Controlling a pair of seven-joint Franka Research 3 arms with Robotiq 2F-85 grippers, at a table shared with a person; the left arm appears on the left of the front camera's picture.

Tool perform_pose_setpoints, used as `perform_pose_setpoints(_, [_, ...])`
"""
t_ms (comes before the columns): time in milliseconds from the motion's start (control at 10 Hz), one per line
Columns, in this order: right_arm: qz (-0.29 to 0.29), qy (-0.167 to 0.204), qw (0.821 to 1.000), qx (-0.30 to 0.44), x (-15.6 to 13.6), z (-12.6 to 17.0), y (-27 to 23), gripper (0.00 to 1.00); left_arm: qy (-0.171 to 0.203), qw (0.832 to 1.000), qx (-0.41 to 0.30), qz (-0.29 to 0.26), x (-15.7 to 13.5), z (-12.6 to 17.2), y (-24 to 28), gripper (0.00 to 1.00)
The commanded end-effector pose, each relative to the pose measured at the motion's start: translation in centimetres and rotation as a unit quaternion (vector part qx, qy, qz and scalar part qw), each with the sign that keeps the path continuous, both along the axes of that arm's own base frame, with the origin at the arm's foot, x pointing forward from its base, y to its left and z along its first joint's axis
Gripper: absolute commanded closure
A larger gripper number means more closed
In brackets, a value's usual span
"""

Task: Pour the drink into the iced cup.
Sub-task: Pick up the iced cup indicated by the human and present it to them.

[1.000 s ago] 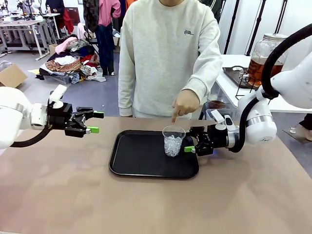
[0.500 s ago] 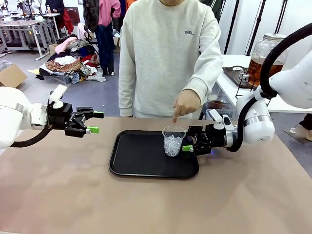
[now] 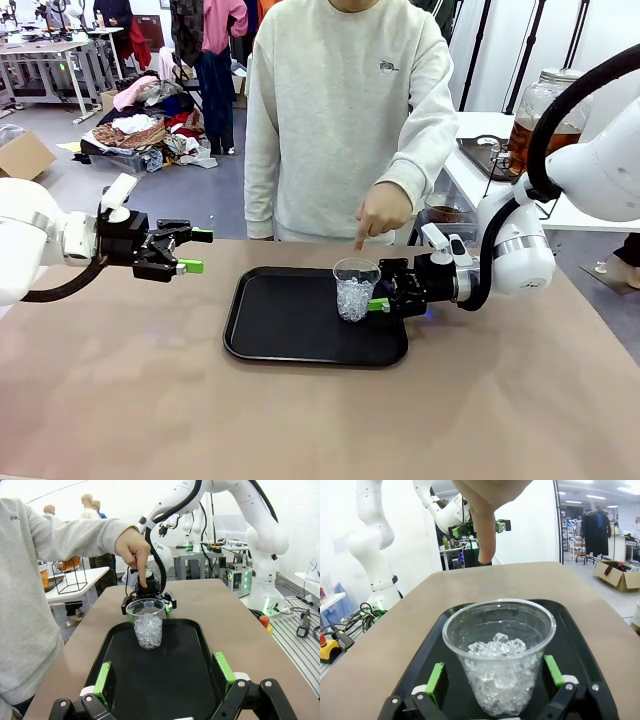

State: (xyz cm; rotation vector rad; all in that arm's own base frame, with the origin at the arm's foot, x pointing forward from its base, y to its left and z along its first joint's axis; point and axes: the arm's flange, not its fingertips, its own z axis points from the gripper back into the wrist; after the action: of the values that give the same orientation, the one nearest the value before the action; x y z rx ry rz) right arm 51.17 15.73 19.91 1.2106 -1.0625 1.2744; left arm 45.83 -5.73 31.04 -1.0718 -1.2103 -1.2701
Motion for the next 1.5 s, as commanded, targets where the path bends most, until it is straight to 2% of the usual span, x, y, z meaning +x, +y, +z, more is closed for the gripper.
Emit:
perform_pose_setpoints(0, [-0.003,0.015,1.000,0.002,0.6,0.1,1.1,0.00,-0.002,1.000,0.000,-0.001,0.0,0.1,-0.1,0.00])
perform_pose_setpoints(300, [-0.017,0.011,1.000,-0.005,0.2,-0.4,2.0,0.00,-0.002,1.000,0.000,-0.001,0.0,0.1,-0.1,0.00])
perform_pose_setpoints(800, [-0.027,0.034,0.999,0.003,-0.5,-0.7,3.6,0.00,-0.002,1.000,0.000,-0.001,0.0,0.1,-0.1,0.00])
perform_pose_setpoints(1000, [-0.066,0.031,0.997,0.005,-0.8,-0.7,4.3,0.00,-0.002,1.000,0.000,-0.001,0.0,0.1,-0.1,0.00])
perform_pose_setpoints(1400, [-0.077,0.044,0.996,0.009,-0.8,-0.7,4.8,0.00,-0.002,1.000,0.000,-0.001,0.0,0.1,-0.1,0.00])
